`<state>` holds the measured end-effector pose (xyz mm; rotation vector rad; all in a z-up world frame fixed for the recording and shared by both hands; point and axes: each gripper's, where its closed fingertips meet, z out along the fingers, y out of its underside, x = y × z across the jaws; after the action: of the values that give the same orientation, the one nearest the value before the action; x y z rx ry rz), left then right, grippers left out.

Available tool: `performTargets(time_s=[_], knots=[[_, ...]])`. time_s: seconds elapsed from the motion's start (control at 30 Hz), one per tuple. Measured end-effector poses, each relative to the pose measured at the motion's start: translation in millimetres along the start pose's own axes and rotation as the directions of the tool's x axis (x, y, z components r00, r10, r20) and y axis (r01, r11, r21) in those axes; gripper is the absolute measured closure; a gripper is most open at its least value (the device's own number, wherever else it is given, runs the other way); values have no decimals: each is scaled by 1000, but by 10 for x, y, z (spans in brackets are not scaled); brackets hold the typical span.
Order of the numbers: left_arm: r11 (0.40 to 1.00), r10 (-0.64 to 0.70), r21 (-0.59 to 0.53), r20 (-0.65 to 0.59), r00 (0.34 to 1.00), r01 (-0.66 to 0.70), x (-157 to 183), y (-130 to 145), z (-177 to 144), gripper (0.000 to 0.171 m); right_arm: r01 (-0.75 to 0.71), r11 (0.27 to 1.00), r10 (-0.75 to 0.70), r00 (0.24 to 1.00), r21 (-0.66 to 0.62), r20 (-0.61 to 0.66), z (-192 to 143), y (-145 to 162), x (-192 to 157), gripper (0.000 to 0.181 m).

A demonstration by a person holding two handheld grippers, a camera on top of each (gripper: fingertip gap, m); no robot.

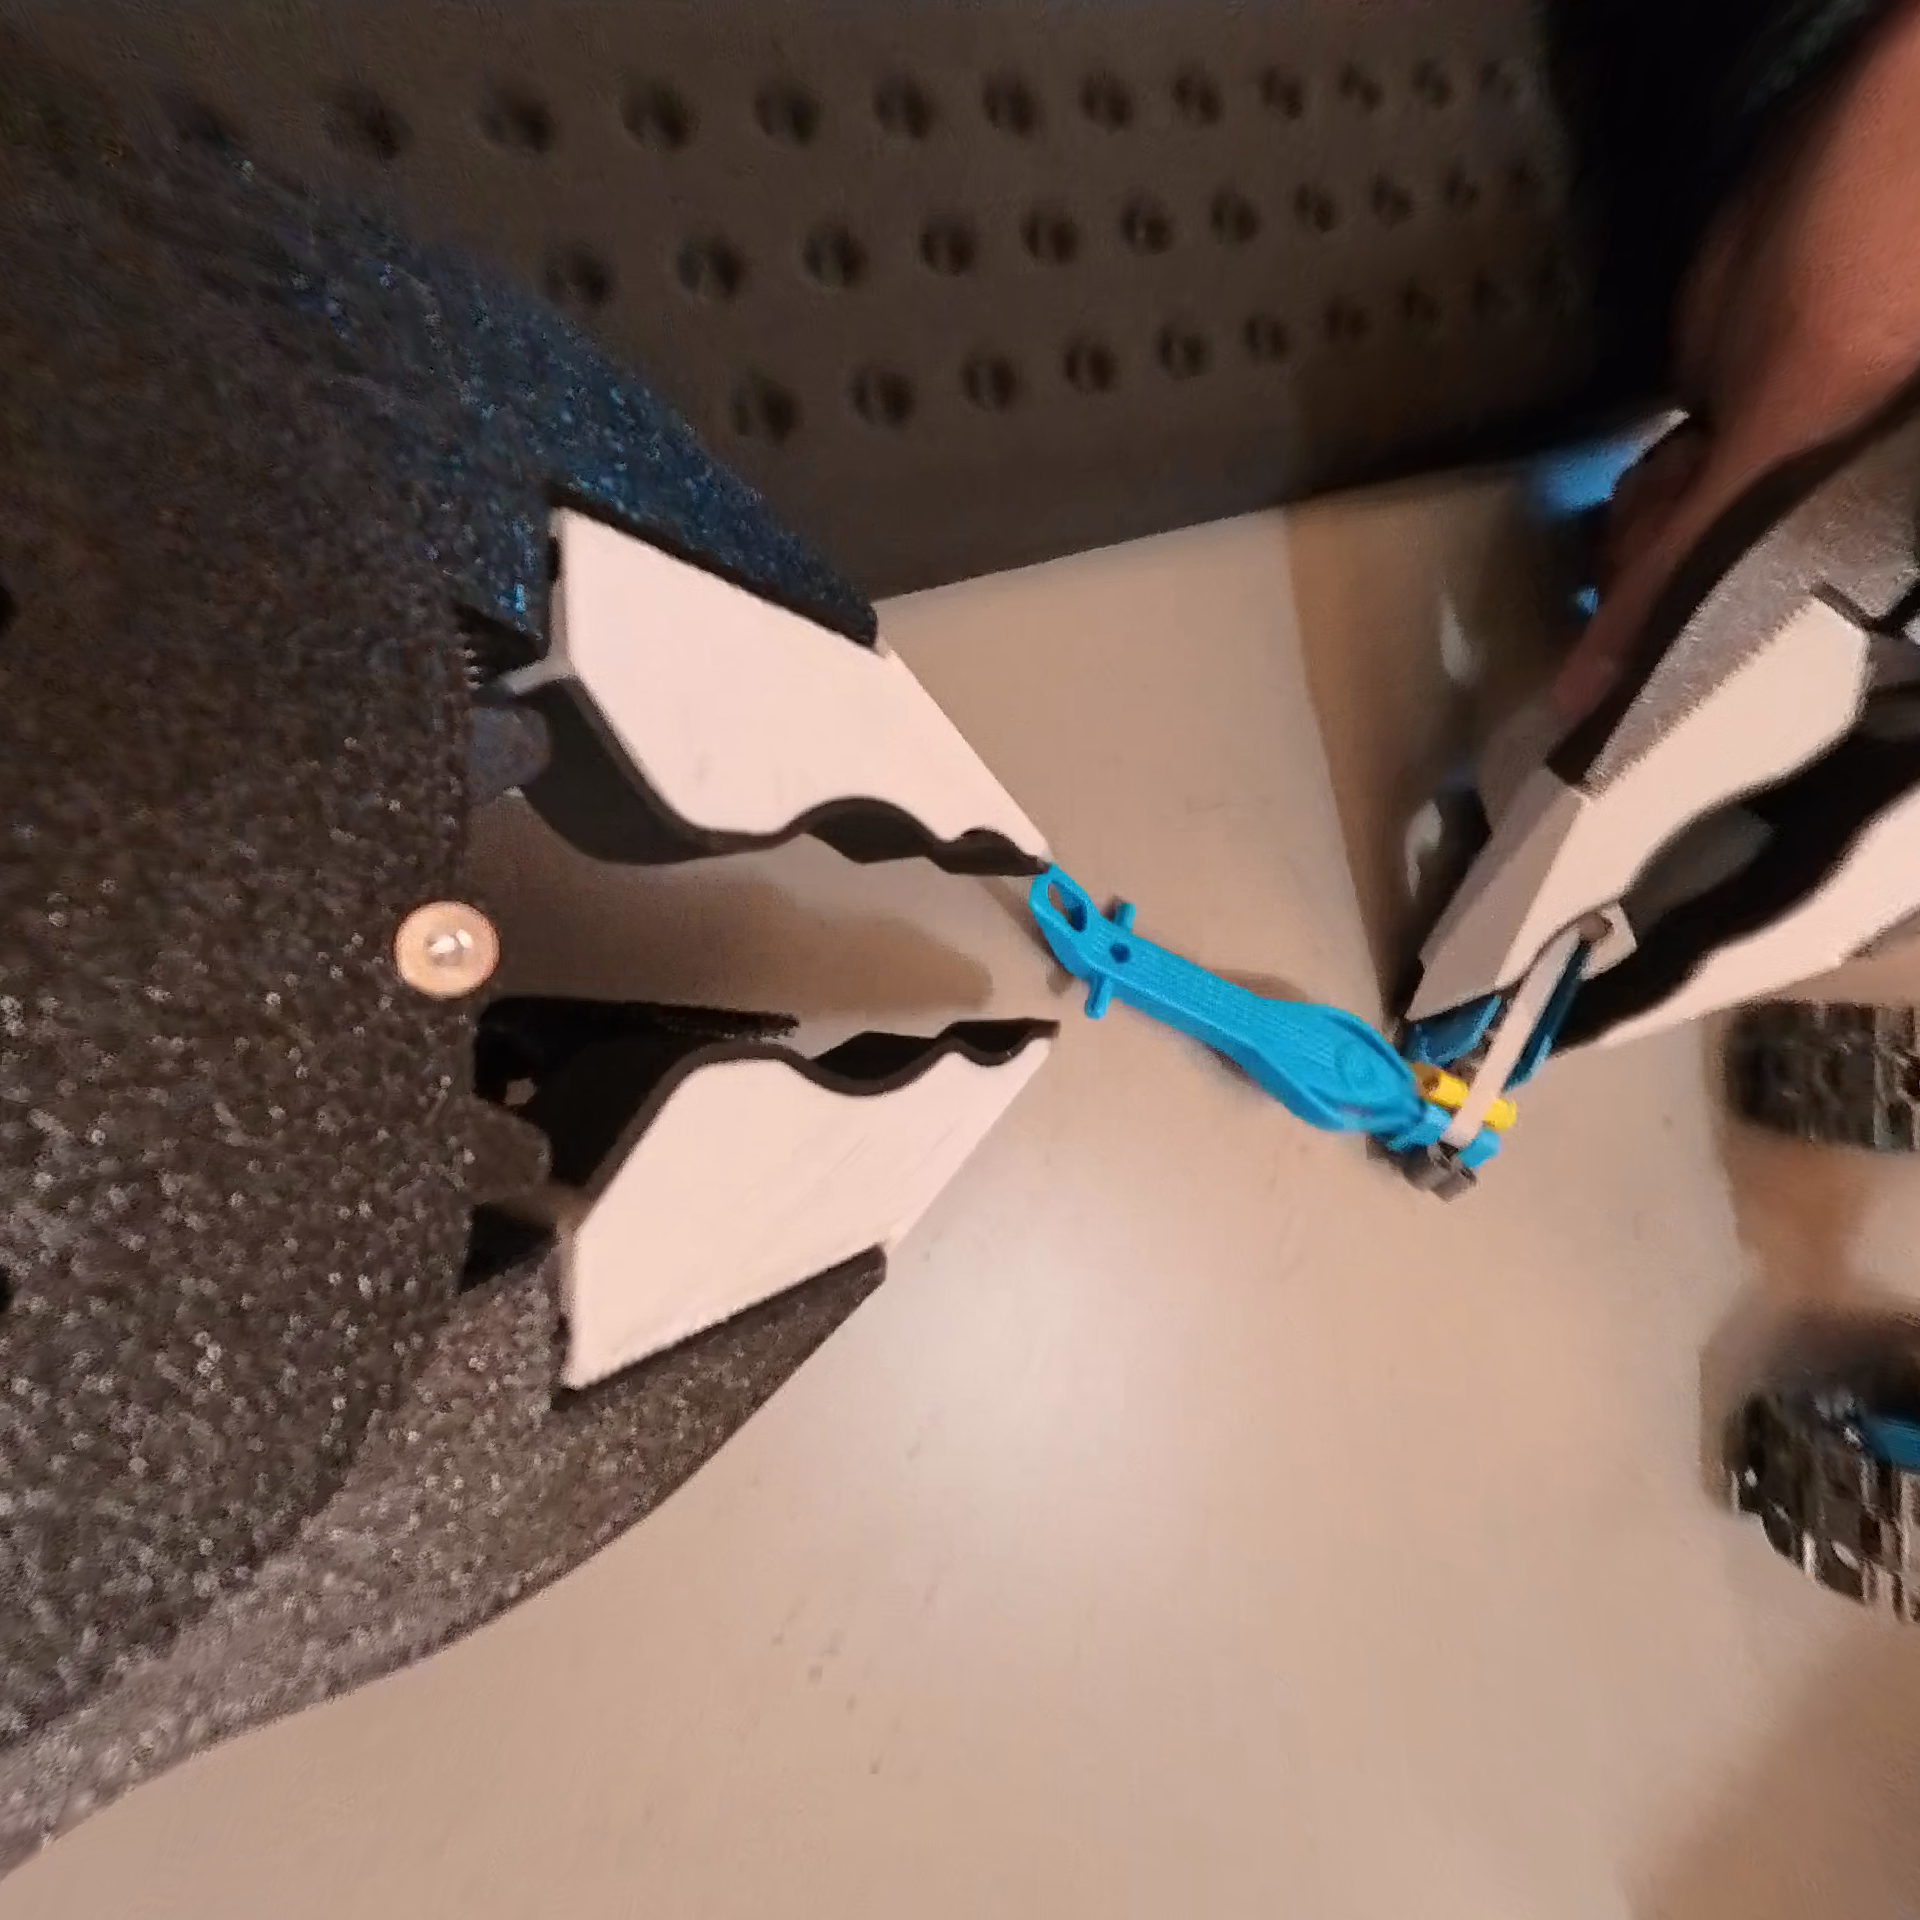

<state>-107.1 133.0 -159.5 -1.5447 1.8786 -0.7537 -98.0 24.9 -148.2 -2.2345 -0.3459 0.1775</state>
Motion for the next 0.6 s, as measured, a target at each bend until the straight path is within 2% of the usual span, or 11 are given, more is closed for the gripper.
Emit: performTargets(time_s=[0.13,0.23,0.37,0.43,0.5,0.6], knots=[[1000,3,0,3,1000,-3,-1,0,0,147,83,994,-81,996,-72,29,155,29,-172,155],[1000,6,0,7,1000,-6,-6,2,-4,147,163,986,-163,987,-34,-1,136,-50,-218,156],[1000,4,1,-7,1000,-4,-2,20,-24,147,181,983,-180,982,10,-58,-14,-137,-25,155],[1000,-4,3,-33,999,4,18,26,-36,148,240,971,-240,970,-15,-39,13,-149,30,144],[1000,-23,4,-68,997,24,42,28,-45,148,362,931,-364,931,-44,-22,112,-160,58,140],[997,-74,3,-132,989,75,68,30,-64,148,461,884,-453,886,-79,100,283,-142,-10,143]])
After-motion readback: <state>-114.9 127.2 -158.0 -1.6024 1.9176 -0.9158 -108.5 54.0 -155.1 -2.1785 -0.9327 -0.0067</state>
